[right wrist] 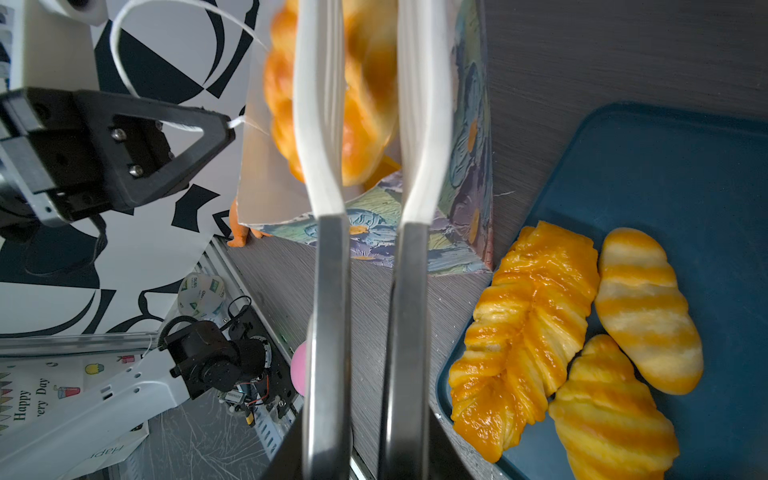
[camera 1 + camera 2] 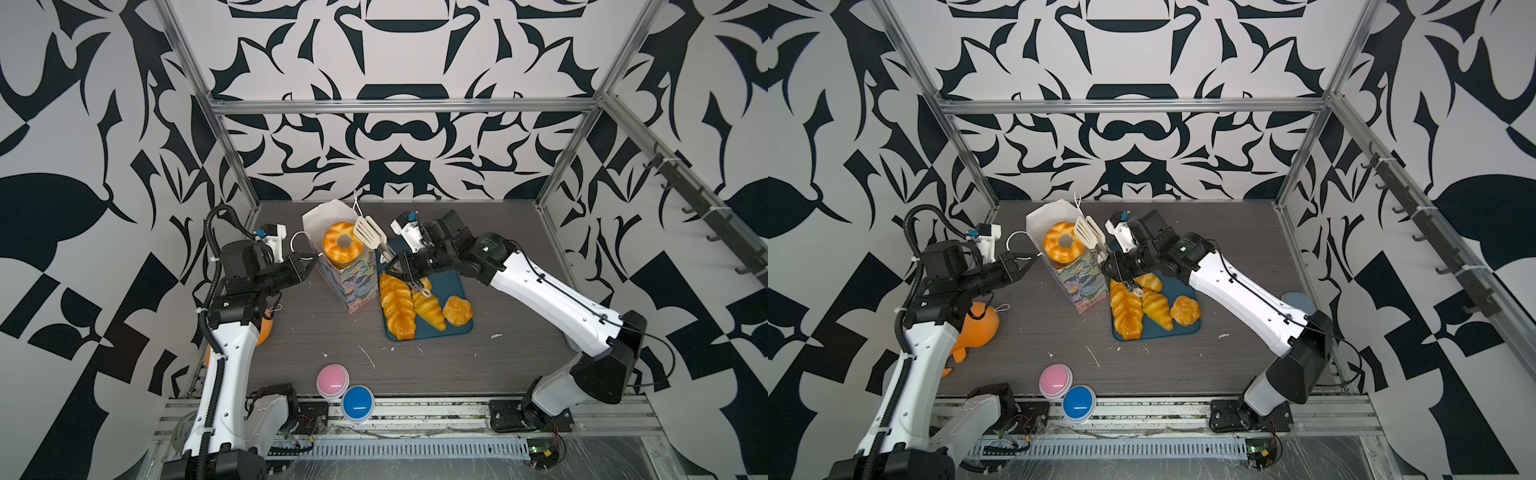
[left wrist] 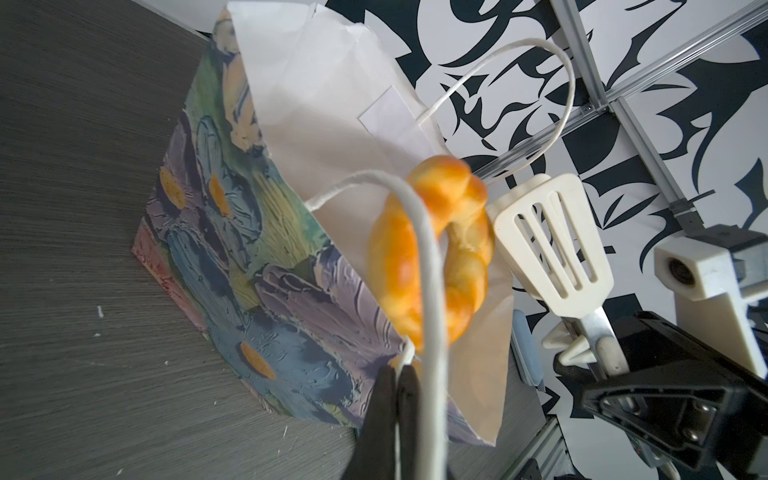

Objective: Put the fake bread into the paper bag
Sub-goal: 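Lower the ring bun into the bag and open the tongs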

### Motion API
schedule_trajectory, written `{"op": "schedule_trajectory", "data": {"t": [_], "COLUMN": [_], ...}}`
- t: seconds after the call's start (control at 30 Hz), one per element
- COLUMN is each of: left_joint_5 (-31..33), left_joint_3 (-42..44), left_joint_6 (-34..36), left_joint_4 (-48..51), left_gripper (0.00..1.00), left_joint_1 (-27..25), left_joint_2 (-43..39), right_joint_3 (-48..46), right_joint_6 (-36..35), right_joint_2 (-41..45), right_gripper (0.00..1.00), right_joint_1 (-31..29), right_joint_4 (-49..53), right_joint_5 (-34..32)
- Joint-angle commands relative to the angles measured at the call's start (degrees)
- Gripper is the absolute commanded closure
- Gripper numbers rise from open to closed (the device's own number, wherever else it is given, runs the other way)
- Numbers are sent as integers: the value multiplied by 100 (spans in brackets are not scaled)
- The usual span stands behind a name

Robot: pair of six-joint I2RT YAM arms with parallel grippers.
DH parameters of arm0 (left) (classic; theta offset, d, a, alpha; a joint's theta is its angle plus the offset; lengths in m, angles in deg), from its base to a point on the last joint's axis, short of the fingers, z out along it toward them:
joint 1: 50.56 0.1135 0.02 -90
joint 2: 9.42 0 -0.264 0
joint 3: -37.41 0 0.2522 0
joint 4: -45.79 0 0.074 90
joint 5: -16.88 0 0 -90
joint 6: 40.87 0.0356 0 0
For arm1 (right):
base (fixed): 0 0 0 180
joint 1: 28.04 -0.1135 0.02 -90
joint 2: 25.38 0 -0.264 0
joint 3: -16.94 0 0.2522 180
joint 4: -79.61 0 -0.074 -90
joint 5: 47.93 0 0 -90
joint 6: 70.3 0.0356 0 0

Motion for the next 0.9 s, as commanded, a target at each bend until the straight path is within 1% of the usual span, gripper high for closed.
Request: {"op": "schedule_trajectory", "data": {"t": [0.0, 0.57, 0.87], "left_joint_5": [-44, -52, -48], "left_joint_3": [-17, 12, -7], "left_joint_6": [35, 29, 30], "left_joint_4": [73, 73, 90], "left_gripper": [100, 100, 100], "left_joint_1": [20, 24, 23], "left_joint_2": [-22, -38, -56], "right_joint_3": [161, 154, 222], "right_joint_6": [3, -15, -24], "right_joint_2": [169, 257, 352], "right_gripper": [67, 62, 62], "right_joint_1": [-23, -23, -23], "right_joint_4": [-429, -410, -338], "right_joint_5": [14, 1, -25]}}
